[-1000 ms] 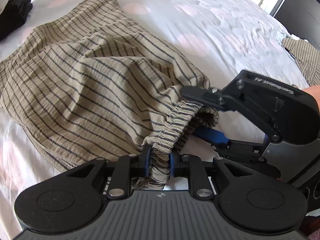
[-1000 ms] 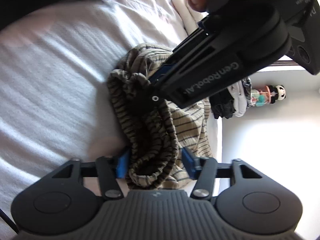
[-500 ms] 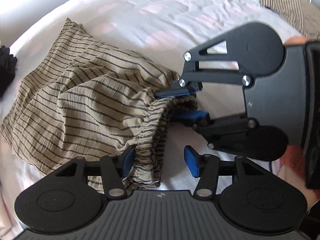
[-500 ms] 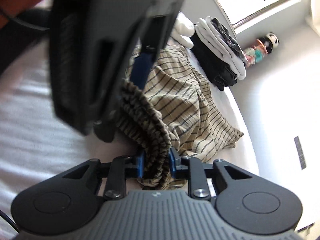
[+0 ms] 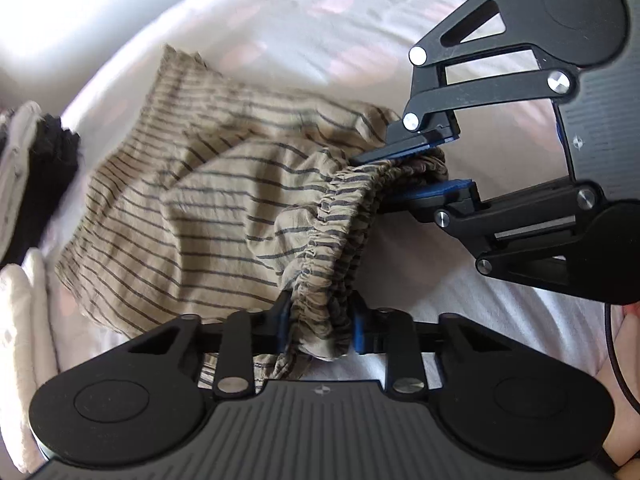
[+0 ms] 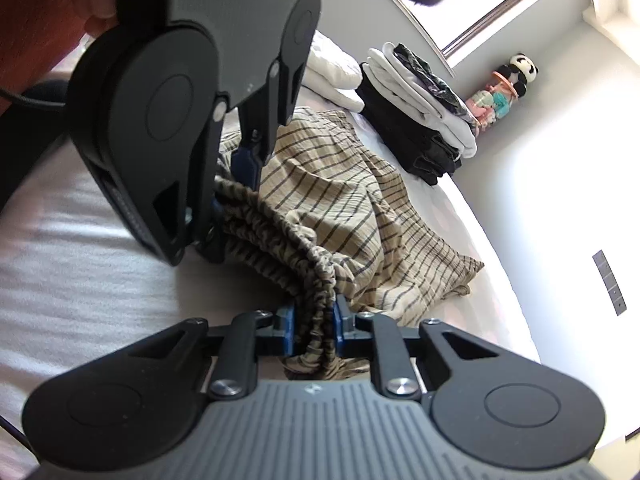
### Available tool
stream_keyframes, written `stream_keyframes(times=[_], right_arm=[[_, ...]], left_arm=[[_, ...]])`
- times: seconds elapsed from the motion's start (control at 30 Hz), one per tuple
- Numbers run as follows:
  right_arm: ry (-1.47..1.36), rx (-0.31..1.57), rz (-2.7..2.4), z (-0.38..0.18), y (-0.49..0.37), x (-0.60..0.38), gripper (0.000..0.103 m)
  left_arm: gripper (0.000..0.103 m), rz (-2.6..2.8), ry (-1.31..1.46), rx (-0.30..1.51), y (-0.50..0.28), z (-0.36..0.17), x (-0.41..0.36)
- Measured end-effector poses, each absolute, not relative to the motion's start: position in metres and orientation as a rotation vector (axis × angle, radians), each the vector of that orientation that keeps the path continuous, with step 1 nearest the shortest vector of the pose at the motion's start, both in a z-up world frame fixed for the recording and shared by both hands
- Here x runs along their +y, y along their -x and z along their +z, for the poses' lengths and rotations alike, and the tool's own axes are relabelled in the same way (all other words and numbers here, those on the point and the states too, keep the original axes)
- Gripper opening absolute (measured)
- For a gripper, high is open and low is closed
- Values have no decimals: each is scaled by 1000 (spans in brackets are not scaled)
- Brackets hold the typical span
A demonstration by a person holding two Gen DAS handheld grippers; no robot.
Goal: Fold clothes
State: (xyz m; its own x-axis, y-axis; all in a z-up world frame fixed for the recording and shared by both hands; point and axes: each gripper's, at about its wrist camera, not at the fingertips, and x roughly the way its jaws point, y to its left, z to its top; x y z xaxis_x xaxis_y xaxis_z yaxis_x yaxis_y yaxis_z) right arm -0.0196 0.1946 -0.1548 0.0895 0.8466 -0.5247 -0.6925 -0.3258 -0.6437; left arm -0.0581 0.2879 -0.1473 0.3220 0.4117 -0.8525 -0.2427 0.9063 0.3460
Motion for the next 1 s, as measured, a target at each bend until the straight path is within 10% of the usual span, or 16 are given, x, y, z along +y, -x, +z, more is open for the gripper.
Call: stream_keyframes(times=[1.0], right_arm=[[1222, 25, 1648, -25, 68, 57, 16]], left_arm=[[26, 300, -133, 1002, 118, -48, 181]])
